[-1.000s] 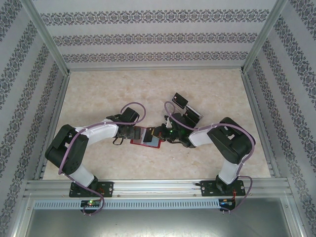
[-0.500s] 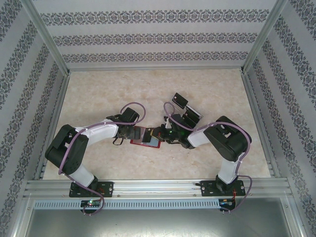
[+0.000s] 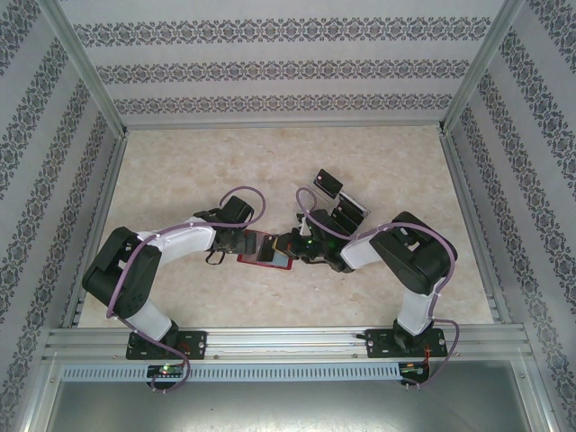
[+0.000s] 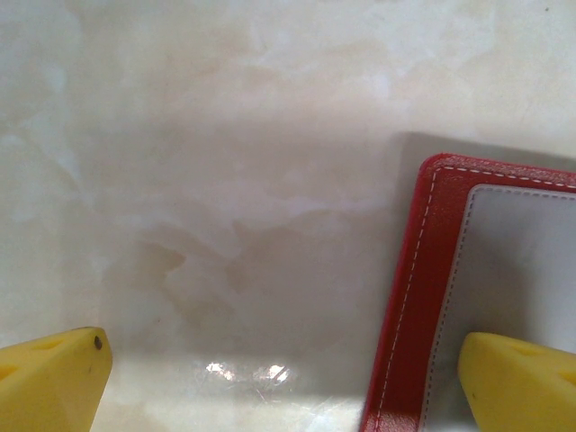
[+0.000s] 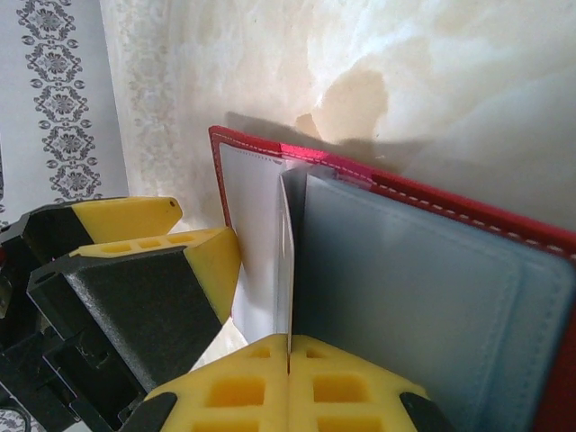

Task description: Put the credit cards into the card holder

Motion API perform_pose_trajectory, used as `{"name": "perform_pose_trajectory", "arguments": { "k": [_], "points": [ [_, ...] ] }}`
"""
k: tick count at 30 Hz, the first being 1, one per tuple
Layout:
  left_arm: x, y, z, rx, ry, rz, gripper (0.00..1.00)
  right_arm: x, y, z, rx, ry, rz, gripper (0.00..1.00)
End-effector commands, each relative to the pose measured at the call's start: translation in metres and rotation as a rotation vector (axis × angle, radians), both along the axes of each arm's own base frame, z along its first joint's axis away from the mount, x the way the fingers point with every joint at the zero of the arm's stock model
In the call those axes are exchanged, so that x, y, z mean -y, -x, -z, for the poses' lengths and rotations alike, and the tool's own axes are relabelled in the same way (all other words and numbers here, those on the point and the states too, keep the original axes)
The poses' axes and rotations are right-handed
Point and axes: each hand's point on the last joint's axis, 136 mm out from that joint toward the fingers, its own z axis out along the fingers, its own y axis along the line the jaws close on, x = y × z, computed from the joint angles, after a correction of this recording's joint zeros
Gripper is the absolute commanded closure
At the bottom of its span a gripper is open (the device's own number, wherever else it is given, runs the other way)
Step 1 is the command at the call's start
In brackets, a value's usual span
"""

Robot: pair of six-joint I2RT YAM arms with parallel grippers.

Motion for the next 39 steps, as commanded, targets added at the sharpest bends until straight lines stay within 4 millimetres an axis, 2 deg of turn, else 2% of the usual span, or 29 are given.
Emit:
{"name": "perform_pose_trajectory", "arguments": {
  "k": [1, 8, 23, 26, 31, 34, 37, 39],
  "points": [
    [-0.016, 0.023, 0.018, -0.085, -0.077, 0.002, 0.0, -0.005, 0.006, 0.009, -0.029, 0.003, -0.016, 1.0],
    [-0.016, 0.024, 0.019, -0.088, -0.078, 0.003, 0.0, -0.005, 0.012, 0.012, -0.039, 0.013, -0.02, 1.0],
    [-0.013, 0.024, 0.021, -0.093, -0.065, 0.004, 0.0, -0.012, 0.007, 0.018, -0.05, 0.029, -0.017, 1.0],
    [-0.012, 0.024, 0.02, -0.093, -0.059, 0.005, 0.0, -0.01, 0.008, 0.016, -0.046, 0.033, -0.017, 0.91],
    [-0.009, 0.023, 0.017, -0.087, -0.039, -0.001, 0.01, -0.006, 0.009, 0.006, -0.026, 0.064, -0.027, 0.66],
    [-0.008, 0.023, 0.015, -0.083, -0.028, -0.006, 0.0, -0.003, 0.01, 0.001, -0.017, 0.093, -0.035, 0.56],
    [-0.005, 0.022, 0.013, -0.078, -0.006, -0.013, 0.0, 0.0, 0.01, -0.003, -0.016, 0.116, -0.043, 0.47],
    [-0.004, 0.021, 0.01, -0.069, 0.006, -0.02, 0.0, 0.0, 0.011, -0.005, -0.015, 0.13, -0.051, 0.46]
  ]
}}
